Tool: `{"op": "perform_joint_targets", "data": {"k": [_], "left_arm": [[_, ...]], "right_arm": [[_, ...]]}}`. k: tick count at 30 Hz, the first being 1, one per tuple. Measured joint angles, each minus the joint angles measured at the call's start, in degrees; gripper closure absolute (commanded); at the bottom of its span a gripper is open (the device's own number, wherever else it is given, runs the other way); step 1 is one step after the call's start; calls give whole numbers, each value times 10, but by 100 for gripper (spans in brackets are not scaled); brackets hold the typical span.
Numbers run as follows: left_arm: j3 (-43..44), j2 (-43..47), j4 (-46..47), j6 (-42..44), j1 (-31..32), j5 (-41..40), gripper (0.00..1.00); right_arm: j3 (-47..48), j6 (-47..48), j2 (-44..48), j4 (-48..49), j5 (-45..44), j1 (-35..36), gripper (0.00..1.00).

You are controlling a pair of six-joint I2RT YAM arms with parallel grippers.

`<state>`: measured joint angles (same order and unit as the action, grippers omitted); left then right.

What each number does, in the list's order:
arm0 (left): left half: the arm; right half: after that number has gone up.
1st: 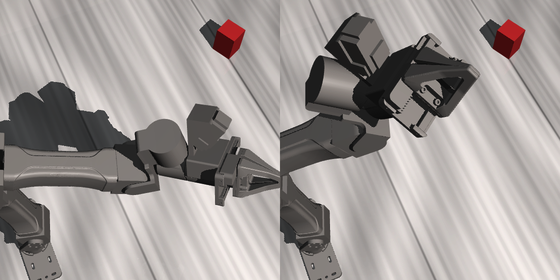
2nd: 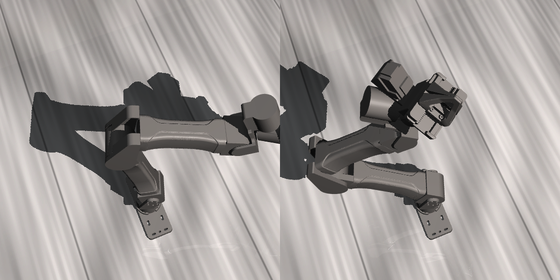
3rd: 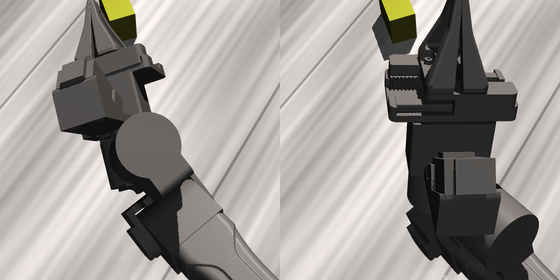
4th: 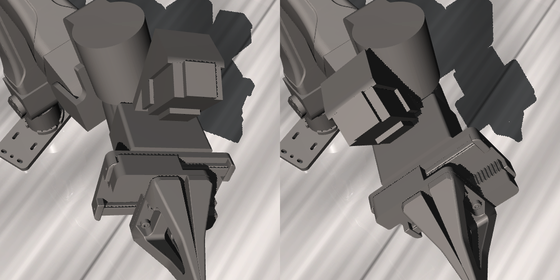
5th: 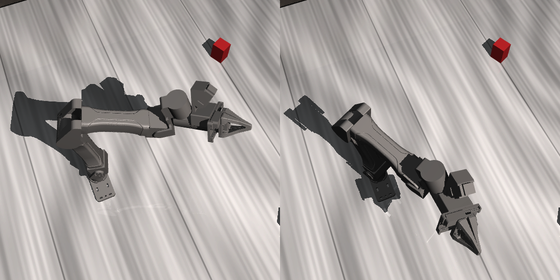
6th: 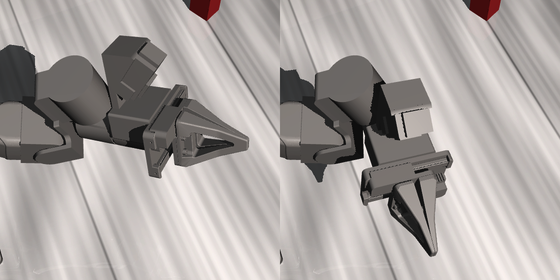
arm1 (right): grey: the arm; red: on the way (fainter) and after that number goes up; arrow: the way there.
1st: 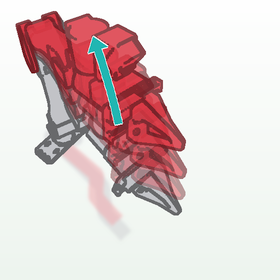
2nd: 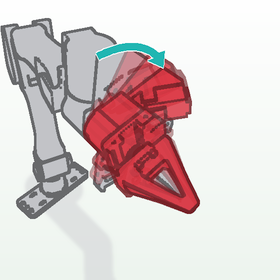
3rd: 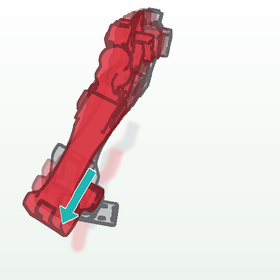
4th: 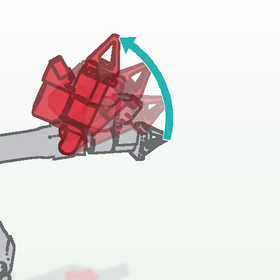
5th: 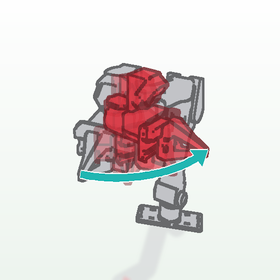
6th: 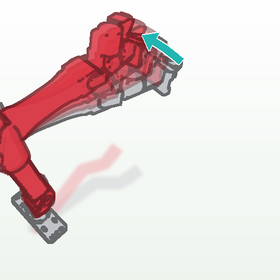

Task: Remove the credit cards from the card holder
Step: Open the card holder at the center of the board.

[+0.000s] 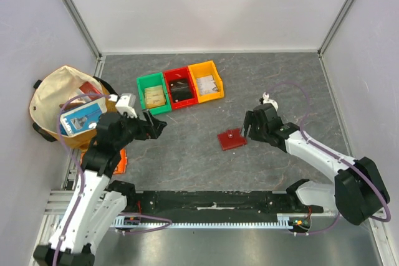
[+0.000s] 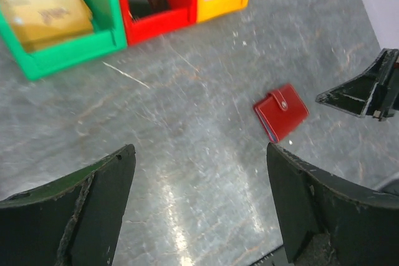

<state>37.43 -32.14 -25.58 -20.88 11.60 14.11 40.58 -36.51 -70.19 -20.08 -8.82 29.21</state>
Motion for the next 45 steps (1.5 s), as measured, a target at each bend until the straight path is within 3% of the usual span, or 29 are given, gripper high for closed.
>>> {"op": "perform_joint_targets", "data": {"k": [5,13,17,21,24,29,35,40,45], "left_arm": [[4,-110,22,-32,44,31,10],[4,-175,82,-68,93,33,12],[5,-203,99,-77,129,17,12],[5,-233,117,-81,169,-4,12],[16,-282,130,-82,190,-20,12],[57,-387,158,-82,208,-49,17],[125,-518,193,-82,226,-66,32],[150,-594,213,-82,239,-81,34],[152,-640,217,-88,249,-84,44]], "right_arm": [[-82,-20,3,47,44,0,54],[-91,16,-66,140,125,0,62],[-21,62,-161,172,177,0,60],[33,78,-214,207,193,1,39],[35,68,-209,229,191,1,31],[7,10,-180,273,194,1,31],[-125,-123,-144,382,214,1,32],[-166,-196,-138,449,225,0,33],[-181,-232,-152,492,235,0,33]]}}
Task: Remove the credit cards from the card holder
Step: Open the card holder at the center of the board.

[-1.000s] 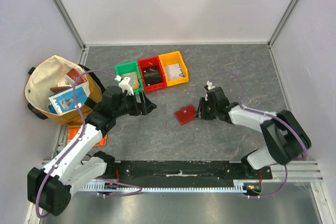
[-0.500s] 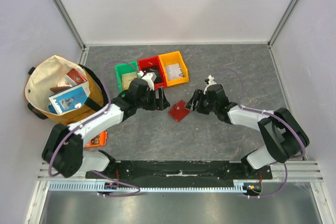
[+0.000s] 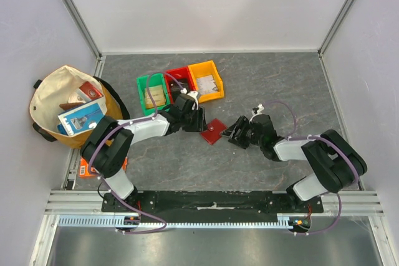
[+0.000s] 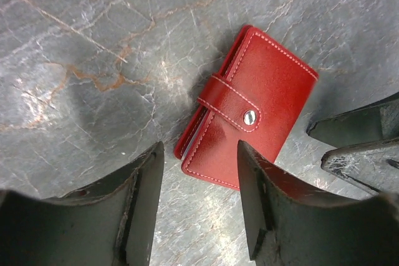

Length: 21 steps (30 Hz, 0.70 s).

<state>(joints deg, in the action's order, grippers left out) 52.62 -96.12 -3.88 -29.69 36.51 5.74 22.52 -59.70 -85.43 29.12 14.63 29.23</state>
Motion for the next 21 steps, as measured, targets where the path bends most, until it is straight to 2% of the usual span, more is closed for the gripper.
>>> {"op": "perform_joint_targets", "data": {"k": [5,12,16,21], "left_arm": [[-38,-4,41,-43,9,-3,45],[-111,16,149,-137,31,-11,47],[-143,32,180,-179,59,-24,48],[-163,49,182,-208,93,-35,48]], "right_arm": [[0,-19,-42,60,21,0,34],[3,-35,-96,139,50,0,35],[14,-28,-100,129,52,-2,36],[35,-3,-100,88,43,-2,48]]}}
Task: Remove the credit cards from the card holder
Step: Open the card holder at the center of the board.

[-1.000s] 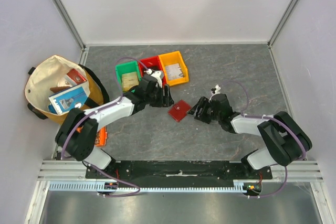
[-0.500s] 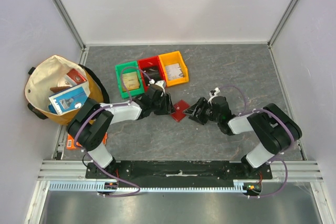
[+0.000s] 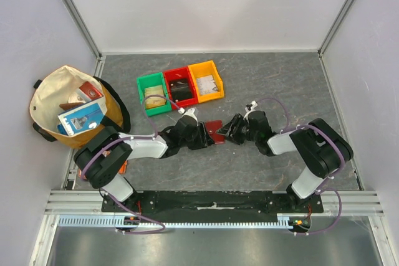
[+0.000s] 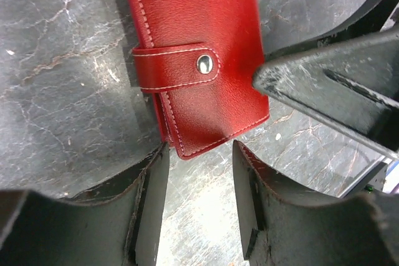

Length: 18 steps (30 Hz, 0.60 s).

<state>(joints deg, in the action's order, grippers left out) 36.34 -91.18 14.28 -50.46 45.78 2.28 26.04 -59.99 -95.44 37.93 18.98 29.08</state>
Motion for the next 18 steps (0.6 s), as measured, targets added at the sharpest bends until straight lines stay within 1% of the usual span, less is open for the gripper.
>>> {"op": "perform_joint_targets", "data": {"k": [3,5,9,11,13,16,18], "left_arm": [[-4,5,-2,-6,5,-3,48],[-4,5,-4,-7,5,-4,48],[-4,12,-15,-7,5,-15,44],[-3,21,-32,-5,5,-28,41],[4,31,-63,0,5,-45,37],[38,42,-127,19,10,-86,36],[78,42,-170,38,19,-116,37]], "right_arm": [[13,21,0,-30,-9,0,58],[23,38,0,-52,-14,0,68],[34,66,-3,-78,-20,0,91],[36,77,-3,-84,-21,0,99],[37,90,-3,-87,-21,0,100],[38,107,-1,-89,-22,1,100],[39,117,3,-92,-26,3,100]]}}
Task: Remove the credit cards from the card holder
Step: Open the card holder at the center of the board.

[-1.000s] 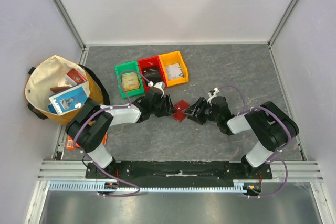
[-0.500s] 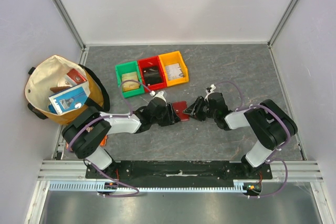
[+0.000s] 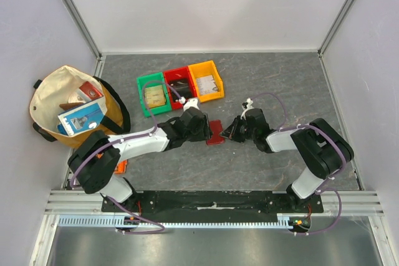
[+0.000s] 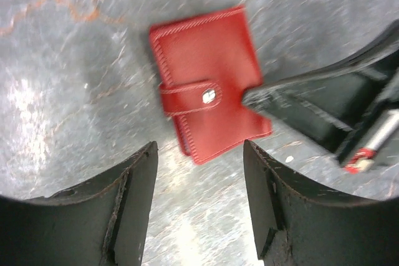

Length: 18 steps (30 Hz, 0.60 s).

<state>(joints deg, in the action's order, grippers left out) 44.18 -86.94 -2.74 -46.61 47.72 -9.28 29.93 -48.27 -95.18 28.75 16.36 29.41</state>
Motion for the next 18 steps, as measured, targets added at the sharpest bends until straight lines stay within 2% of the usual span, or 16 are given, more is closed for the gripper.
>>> {"op": "perform_joint_targets", "data": {"k": [4,9,12,18], "left_arm": [[90,-13,-62,40,23,-54,39],[187,-85,-112,83,44,-102,44],[212,-127,-136,99,54,-116,51],[232,-182,-172,124,57,-120,53]], "right_arm": [[0,16,10,-10,-13,3,100],[0,28,17,-19,-27,7,100],[0,33,19,-21,-32,9,100],[0,38,19,-21,-36,10,100]]}}
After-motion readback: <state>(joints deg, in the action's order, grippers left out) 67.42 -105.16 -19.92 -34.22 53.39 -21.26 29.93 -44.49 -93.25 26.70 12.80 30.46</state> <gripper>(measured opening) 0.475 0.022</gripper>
